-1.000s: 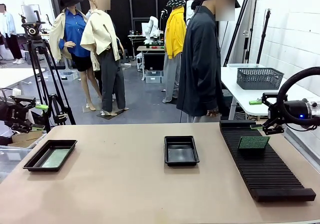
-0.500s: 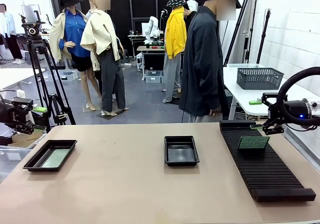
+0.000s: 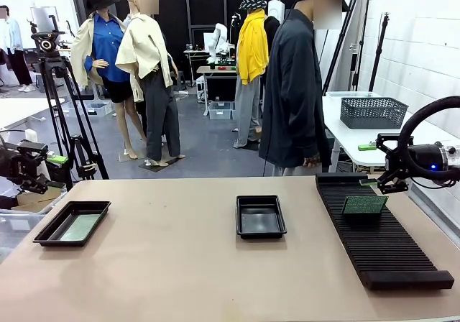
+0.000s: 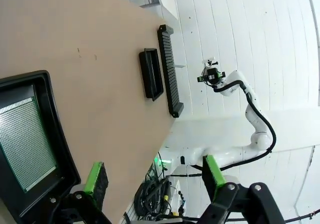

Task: Inspect and transfer BCBs to ESD trays.
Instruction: Pick up the Blank PCB from the PCB Rack and place it in the right ESD tray.

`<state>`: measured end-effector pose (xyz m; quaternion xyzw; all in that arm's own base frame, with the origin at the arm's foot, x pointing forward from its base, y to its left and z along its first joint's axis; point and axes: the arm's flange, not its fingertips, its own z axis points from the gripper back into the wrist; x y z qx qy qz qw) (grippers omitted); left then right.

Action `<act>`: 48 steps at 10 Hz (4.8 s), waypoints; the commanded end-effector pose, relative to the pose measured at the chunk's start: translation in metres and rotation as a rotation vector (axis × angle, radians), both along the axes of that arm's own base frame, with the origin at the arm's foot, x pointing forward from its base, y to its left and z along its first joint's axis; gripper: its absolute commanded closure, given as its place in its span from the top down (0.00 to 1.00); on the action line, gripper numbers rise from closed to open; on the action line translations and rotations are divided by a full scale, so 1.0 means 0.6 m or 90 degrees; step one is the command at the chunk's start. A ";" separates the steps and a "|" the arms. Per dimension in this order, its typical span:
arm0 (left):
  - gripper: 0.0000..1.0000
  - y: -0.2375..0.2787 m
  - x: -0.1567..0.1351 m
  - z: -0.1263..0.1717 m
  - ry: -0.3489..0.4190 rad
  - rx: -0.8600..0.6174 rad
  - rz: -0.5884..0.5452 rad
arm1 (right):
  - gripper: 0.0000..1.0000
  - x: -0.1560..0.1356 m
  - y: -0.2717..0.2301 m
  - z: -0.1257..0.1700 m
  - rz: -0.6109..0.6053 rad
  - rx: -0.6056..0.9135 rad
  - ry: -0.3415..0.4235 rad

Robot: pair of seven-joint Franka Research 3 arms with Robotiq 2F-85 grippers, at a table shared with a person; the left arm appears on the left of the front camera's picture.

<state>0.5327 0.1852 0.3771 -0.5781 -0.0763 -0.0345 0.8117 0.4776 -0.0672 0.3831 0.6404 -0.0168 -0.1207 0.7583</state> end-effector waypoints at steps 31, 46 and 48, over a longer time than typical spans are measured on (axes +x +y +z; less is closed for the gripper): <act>1.00 -0.002 -0.003 0.001 -0.003 -0.012 0.008 | 1.00 0.162 0.144 -0.012 0.889 -0.767 -0.697; 1.00 -0.002 -0.003 0.001 -0.003 -0.012 0.008 | 0.67 0.182 0.130 -0.021 0.901 -0.756 -0.690; 1.00 -0.002 -0.003 0.001 -0.003 -0.012 0.008 | 0.51 0.182 0.128 -0.022 0.905 -0.751 -0.687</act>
